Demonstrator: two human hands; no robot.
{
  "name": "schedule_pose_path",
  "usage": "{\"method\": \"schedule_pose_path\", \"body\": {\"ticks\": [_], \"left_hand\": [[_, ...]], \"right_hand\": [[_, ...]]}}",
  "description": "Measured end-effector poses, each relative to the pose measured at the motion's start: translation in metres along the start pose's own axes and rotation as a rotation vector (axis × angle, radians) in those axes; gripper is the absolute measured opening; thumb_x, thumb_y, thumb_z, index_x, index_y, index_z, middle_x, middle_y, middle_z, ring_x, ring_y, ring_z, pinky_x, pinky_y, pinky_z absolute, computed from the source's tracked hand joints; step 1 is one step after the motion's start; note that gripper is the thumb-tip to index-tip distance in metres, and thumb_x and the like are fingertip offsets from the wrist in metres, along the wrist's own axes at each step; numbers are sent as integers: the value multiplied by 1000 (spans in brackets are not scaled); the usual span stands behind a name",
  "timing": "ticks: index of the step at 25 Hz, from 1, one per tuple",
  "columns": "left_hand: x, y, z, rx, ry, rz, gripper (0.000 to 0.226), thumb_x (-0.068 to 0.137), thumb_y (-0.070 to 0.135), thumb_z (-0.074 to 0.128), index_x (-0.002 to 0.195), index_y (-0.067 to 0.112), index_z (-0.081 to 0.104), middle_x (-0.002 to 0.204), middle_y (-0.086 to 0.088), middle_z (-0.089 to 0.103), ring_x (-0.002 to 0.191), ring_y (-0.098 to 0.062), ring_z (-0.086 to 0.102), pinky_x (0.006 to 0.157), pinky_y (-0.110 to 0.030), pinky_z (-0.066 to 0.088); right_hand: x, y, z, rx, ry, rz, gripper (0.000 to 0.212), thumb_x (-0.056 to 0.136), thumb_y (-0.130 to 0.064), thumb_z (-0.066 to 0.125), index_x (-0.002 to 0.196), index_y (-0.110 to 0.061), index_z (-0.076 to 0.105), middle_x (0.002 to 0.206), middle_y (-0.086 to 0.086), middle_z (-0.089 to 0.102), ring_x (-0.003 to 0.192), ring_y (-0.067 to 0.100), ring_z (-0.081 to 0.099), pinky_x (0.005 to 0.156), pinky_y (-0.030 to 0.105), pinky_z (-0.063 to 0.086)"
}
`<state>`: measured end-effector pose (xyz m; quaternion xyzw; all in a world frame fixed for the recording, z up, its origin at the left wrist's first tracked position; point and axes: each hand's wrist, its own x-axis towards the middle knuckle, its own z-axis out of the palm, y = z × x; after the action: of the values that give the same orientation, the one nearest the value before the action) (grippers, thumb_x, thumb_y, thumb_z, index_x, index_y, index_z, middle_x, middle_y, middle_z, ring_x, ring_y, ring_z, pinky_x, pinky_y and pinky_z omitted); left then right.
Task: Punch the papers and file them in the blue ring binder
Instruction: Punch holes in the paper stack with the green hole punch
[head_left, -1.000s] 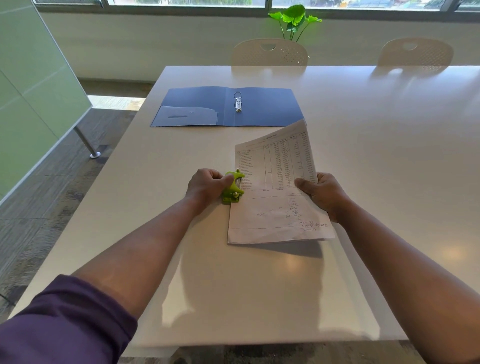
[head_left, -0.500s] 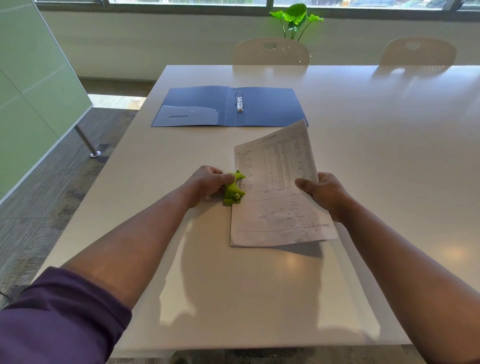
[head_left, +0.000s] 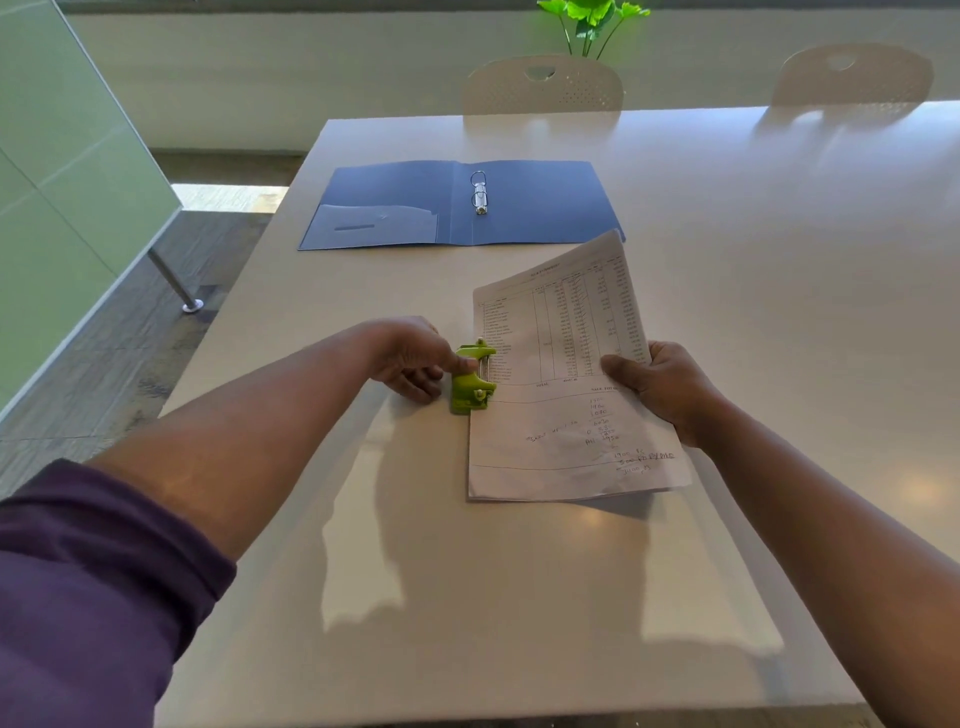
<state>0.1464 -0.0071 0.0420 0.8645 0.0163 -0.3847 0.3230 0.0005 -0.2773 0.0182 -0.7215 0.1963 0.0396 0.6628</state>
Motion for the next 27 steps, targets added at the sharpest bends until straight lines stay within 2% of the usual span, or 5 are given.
{"method": "schedule_pose_path", "body": {"ticks": [4, 12, 15, 20, 27], "left_hand": [[8, 6, -8, 118, -35, -104, 63, 74, 49, 84, 111, 3, 62, 88, -9, 61, 69, -20, 62, 71, -34, 62], [13, 0, -1, 224, 87, -59, 64, 70, 53, 85, 105, 3, 66, 91, -10, 70, 67, -19, 65, 59, -31, 59], [5, 0, 2, 200, 117, -32, 59, 73, 51, 84, 104, 4, 67, 81, -8, 66, 61, -17, 60, 58, -29, 59], [-6, -8, 1, 73, 81, 21, 52, 74, 55, 83, 97, 11, 66, 73, -2, 59, 61, -14, 52, 61, -27, 52], [-13, -13, 8, -52, 67, 26, 46, 77, 56, 81, 95, 17, 65, 64, 4, 50, 50, -8, 37, 46, -20, 33]], "right_hand": [[2, 2, 0, 12, -8, -30, 13, 100, -20, 64, 105, -10, 71, 96, 5, 79, 75, 21, 78, 59, 30, 62], [3, 3, -3, 4, -7, -44, 15, 98, -24, 68, 104, -10, 71, 91, 0, 80, 77, 22, 79, 60, 30, 62], [-1, -1, -2, 3, 8, -38, 10, 99, -21, 66, 99, -11, 69, 83, -2, 79, 69, 18, 78, 54, 25, 59], [-3, -3, 1, -53, 48, -22, 8, 100, -23, 65, 97, -17, 69, 96, 3, 76, 65, 12, 76, 51, 22, 58], [-7, -3, -1, -40, 13, -23, 7, 101, -22, 64, 102, -16, 67, 99, 6, 77, 73, 17, 78, 56, 28, 61]]}}
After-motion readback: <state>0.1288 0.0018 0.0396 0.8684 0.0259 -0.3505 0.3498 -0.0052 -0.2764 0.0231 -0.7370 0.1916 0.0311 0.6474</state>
